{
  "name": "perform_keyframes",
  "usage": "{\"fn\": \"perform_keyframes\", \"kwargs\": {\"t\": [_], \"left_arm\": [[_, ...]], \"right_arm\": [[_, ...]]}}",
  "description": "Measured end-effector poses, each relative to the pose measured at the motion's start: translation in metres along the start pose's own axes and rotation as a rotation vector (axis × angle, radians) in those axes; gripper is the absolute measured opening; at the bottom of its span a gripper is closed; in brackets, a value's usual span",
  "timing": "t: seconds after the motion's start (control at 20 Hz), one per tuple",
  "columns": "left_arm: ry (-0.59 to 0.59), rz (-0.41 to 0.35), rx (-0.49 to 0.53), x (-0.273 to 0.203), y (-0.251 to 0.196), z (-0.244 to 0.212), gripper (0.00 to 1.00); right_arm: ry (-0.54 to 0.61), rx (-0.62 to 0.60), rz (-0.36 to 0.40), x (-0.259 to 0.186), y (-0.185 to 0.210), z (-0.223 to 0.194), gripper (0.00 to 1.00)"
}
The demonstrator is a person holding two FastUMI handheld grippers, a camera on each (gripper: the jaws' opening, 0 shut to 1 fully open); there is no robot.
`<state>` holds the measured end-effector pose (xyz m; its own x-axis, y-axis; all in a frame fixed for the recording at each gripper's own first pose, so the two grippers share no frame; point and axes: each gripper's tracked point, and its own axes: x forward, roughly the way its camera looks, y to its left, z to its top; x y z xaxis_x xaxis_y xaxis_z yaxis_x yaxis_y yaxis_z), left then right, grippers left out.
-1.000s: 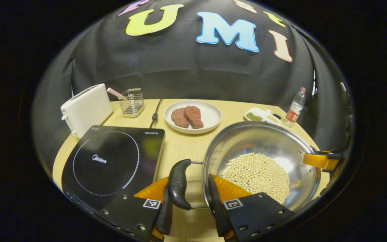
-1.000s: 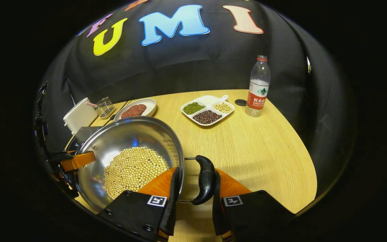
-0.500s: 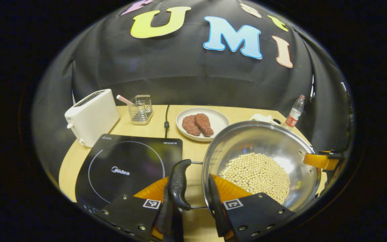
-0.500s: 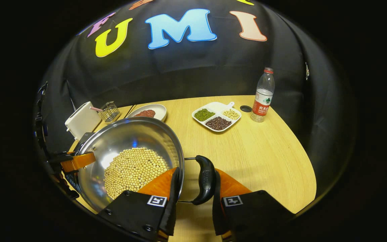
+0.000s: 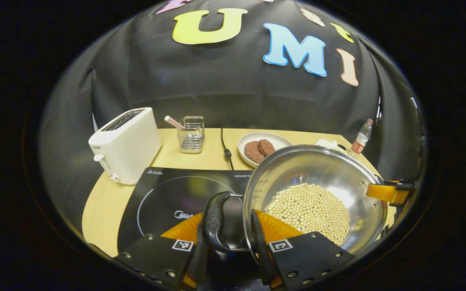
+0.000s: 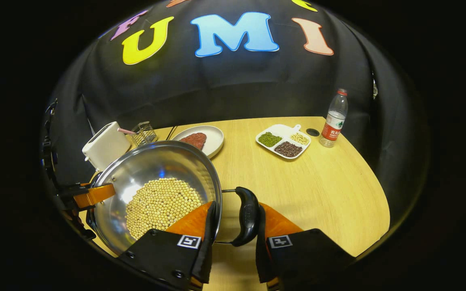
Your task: First push the handle of the pot to place it horizontally, then grasp the pot with both hands and set it on the induction cooktop.
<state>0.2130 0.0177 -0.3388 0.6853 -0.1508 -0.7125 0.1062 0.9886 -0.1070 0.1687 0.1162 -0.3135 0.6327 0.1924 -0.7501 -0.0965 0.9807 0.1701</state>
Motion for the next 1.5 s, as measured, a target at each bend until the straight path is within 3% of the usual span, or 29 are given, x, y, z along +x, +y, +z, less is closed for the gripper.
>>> {"fn": "perform_keyframes", "kwargs": {"t": [0.1,0.9,1.35,1.5], "left_arm": [[0.002,0.005,0.002,0.0,0.02,0.002,0.52],[0.007,0.04,0.002,0.017,0.172,0.001,0.52],[0.012,0.055,0.0,0.018,0.217,0.003,0.55],[0.012,0.053,-0.014,0.019,0.22,0.003,0.51]], "right_arm": [[-0.002,0.002,0.001,0.004,0.019,0.001,0.46],[0.01,-0.005,0.012,0.049,0.156,-0.006,0.43],[0.016,-0.008,0.026,0.056,0.196,-0.005,0.43],[0.018,0.002,0.027,0.058,0.2,-0.005,0.43]]}}
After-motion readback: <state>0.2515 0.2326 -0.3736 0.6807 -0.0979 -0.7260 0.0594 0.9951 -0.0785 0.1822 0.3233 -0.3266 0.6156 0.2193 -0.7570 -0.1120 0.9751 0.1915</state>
